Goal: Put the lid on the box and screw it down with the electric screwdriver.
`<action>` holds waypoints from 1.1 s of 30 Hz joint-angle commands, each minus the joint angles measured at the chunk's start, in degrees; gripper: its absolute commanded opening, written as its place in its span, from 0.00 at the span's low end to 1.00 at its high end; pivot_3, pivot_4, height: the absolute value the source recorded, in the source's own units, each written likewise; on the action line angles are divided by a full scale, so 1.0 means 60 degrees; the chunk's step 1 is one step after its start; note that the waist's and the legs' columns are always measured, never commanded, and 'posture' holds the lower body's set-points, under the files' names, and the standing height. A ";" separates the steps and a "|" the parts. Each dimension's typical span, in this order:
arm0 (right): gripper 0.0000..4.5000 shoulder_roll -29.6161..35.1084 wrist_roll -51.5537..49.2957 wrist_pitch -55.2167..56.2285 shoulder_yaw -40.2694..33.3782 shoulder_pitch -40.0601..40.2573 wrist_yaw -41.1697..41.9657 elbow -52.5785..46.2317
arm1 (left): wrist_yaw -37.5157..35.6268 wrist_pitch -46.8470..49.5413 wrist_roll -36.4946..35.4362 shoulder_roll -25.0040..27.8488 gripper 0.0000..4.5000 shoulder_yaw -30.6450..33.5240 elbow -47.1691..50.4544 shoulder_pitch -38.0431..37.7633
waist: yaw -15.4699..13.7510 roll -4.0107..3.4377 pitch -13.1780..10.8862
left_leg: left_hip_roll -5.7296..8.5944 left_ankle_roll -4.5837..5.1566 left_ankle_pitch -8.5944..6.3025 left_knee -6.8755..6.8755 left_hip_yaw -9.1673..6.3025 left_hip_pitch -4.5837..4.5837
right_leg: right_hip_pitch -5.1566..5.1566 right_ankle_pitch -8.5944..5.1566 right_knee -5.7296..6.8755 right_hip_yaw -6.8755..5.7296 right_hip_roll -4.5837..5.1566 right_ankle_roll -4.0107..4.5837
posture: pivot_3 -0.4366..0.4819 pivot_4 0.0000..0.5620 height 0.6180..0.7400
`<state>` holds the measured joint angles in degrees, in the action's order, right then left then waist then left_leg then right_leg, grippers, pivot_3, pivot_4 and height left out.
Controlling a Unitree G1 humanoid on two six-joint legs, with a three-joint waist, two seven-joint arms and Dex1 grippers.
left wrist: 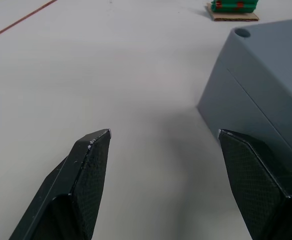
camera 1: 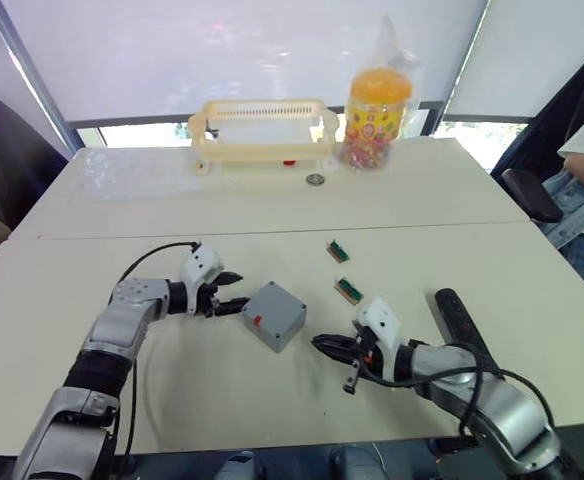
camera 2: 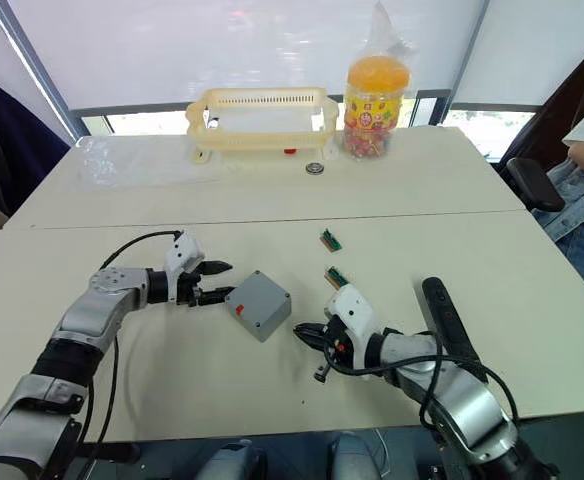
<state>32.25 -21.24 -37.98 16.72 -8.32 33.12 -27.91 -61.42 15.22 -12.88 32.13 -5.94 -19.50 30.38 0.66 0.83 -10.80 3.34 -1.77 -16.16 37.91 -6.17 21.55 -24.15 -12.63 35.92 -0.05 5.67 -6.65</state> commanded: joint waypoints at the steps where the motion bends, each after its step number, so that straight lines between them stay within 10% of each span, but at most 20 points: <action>1: 0.01 -0.0369 0.0286 0.0155 0.0261 -0.0280 -0.0001 0.0277 | -0.0028 -0.0136 0.0074 0.0116 0.78 0.0057 0.0377 -0.0086 | -0.0002 0.0000 0.0000 | 0.0000 0.0000 0.0000 0.0000 0.0000 -0.0001 | 0.0000 0.0000 0.0000 0.0000 0.0000 0.0000 | 0.48 0.27 1.00; 33: 0.01 -0.1234 0.1579 0.1409 0.0167 -0.1422 0.1059 0.2505 | -0.0237 0.1175 -0.0183 0.0089 0.78 -0.0219 0.2885 -0.1705 | 0.0001 -0.0004 0.0001 | -0.0001 -0.0002 -0.0001 -0.0001 -0.0001 -0.0002 | -0.0002 0.0000 0.0001 0.0000 0.0000 0.0001 | 0.48 0.27 1.00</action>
<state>25.92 -11.30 -30.82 17.23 -16.07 38.28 -11.24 -63.09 22.21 -13.13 33.36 -6.54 -3.57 20.04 0.66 0.81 -10.80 3.34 -1.78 -16.17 37.90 -6.17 21.54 -24.16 -12.63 35.93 -0.04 5.66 -6.65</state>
